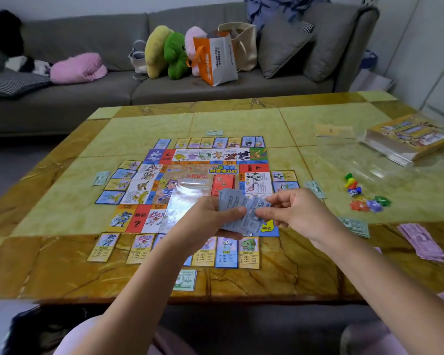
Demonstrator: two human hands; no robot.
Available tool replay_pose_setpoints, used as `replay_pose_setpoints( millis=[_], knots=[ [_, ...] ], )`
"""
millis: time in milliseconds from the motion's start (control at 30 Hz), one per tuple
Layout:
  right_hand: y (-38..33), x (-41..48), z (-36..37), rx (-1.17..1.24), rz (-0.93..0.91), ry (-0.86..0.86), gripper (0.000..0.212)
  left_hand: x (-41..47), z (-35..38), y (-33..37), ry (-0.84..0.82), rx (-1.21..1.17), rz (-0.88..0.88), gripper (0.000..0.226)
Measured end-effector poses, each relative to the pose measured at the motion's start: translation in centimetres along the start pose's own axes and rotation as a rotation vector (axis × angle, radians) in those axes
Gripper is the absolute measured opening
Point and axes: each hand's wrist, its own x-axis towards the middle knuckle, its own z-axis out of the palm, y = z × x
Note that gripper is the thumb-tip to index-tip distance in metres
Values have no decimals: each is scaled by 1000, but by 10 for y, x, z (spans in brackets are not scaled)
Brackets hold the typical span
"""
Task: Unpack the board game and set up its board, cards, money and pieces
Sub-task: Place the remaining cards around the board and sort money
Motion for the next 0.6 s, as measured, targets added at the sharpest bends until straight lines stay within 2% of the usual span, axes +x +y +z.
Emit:
replay_pose_setpoints(
  millis=[133, 300, 467, 600],
  knots=[
    [0, 13, -29, -50, -20, 39, 1, 3, 0, -3, 37, -51, -23, 6],
    [-10, 49, -107, -337, 31, 151, 17, 9, 1, -5, 50, -136, -53, 11],
    [4, 86, -139, -625, 147, 71, 25, 21, 6, -5, 33, -170, -66, 7],
    [14, 104, -141, -704, 228, 6, 24, 31, 9, -6, 5, -135, -87, 10]
  ],
)
